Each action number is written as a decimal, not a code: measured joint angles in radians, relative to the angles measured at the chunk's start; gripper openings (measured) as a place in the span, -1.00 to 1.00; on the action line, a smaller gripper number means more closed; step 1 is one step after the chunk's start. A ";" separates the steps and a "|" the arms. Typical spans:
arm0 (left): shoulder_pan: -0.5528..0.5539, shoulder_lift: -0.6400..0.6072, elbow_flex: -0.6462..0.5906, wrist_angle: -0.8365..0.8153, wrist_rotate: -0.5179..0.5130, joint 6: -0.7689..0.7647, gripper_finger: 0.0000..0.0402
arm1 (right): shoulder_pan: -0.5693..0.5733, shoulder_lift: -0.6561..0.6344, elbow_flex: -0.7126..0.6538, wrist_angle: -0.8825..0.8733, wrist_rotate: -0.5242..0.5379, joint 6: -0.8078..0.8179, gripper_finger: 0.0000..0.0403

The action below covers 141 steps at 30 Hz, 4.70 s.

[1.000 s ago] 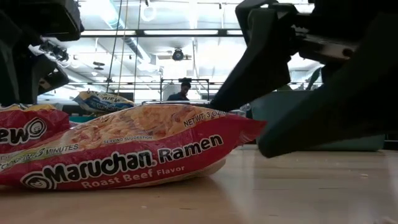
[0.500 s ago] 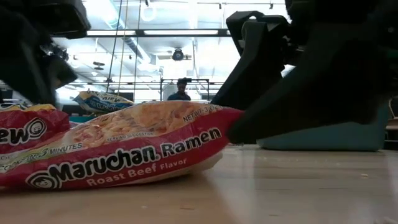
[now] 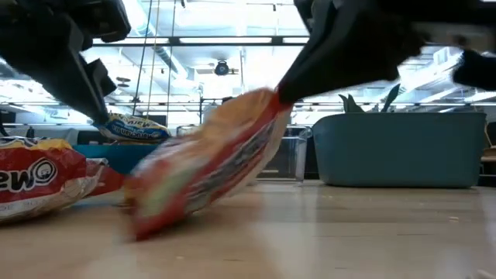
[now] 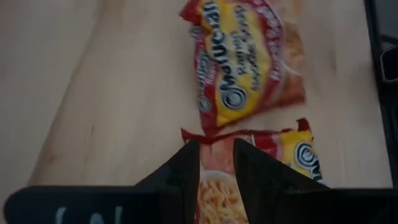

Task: Sort Maruchan noodles
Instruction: Put the red noodle pack into the blue bin, then put the red noodle pack into the green bin

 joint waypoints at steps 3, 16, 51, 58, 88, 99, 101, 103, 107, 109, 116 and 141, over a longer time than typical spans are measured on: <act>0.024 -0.035 0.000 0.006 -0.009 0.023 -0.49 | -0.014 -0.073 0.000 -0.096 0.042 0.035 -0.92; 0.302 -0.146 0.000 0.162 -0.001 0.237 -0.49 | -0.088 -0.434 0.000 -0.400 0.061 0.087 -0.94; 1.200 -0.240 0.000 0.731 0.213 1.044 -0.49 | -0.865 -0.996 0.000 -0.470 -0.319 -0.257 -0.96; 1.238 -0.239 0.000 0.671 0.305 0.953 -0.49 | -0.993 -0.970 0.000 -0.690 -0.440 -0.087 -0.96; 0.831 -0.239 0.000 0.241 0.595 0.396 -0.49 | -0.794 -0.911 -0.402 -0.799 -0.548 0.379 -0.85; 0.674 -0.239 0.000 0.055 0.573 0.398 -0.49 | -0.785 -0.911 -0.225 -0.897 -0.514 0.499 -0.42; 0.635 -0.239 0.000 0.005 0.568 0.398 -0.49 | -0.762 -0.911 -0.224 -0.870 -0.496 0.519 -0.37; 0.585 -0.239 0.000 -0.036 0.550 0.396 -0.49 | -0.726 -0.901 -0.223 -0.834 -0.486 0.538 -0.34; 0.476 -0.239 0.000 -0.082 0.487 0.364 -0.49 | -0.613 -0.847 -0.224 -0.700 -0.471 0.558 -0.33; 0.428 -0.239 0.000 -0.095 0.457 0.335 -0.49 | -0.550 -0.804 -0.224 -0.618 -0.444 0.555 -0.33; 0.286 -0.227 0.000 -0.111 0.370 0.157 -0.49 | -0.423 -0.663 -0.182 -0.493 -0.404 0.534 -0.33; -0.187 0.125 0.000 -0.067 0.361 -0.440 -0.58 | -0.222 -0.446 0.016 -0.523 -0.332 0.510 -0.33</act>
